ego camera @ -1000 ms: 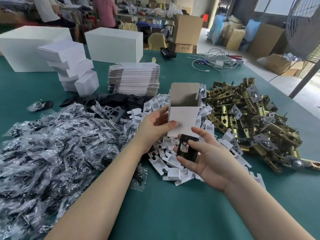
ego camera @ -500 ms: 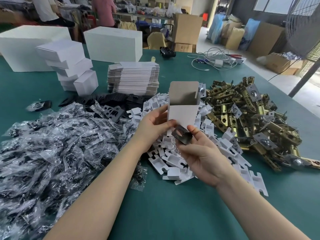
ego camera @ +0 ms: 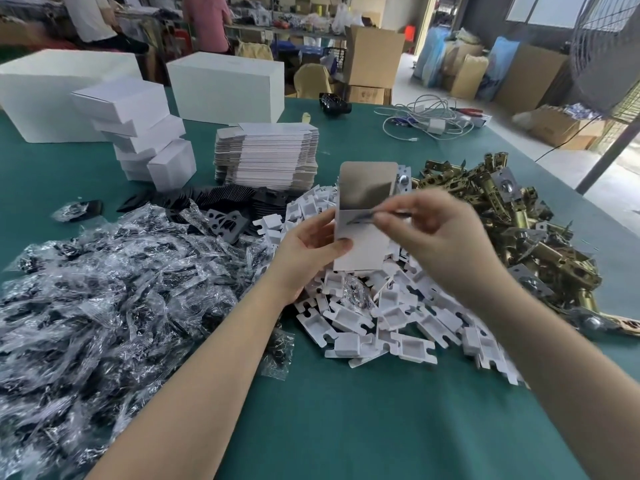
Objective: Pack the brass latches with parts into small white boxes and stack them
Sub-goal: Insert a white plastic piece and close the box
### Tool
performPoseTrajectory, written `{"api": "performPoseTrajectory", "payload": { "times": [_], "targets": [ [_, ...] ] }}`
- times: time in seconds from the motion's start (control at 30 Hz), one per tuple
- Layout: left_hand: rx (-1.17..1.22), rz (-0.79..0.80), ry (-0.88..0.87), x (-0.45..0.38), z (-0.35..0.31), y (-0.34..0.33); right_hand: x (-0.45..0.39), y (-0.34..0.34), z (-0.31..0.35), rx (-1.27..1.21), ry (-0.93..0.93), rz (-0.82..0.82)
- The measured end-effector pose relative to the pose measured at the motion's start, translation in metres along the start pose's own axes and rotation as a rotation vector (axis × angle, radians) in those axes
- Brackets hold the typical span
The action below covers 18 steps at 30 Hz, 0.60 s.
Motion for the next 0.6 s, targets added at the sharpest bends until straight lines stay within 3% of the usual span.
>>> {"api": "performPoseTrajectory", "payload": {
  "times": [0.13,0.3,0.6],
  "targets": [
    [-0.050,0.009,0.007,-0.001,0.002,0.001,-0.034,0.018,0.051,0.364,0.182,-0.011],
    [-0.055,0.021,0.005,0.000,-0.001,-0.002,-0.064,0.004,0.057,0.714,0.189,0.116],
    [-0.069,0.033,-0.012,-0.002,0.000,-0.002,-0.077,-0.022,0.047,0.976,0.117,0.425]
  ]
}}
Point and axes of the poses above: each hand's wrist, its own x-axis away from the middle knuckle, its own y-axis out of the back of the hand, z = x × y, the point moved 9 cm from there along -x, towards the middle knuckle, and after that the axes turned 9 degrees about -y, right-handed, at the moved point
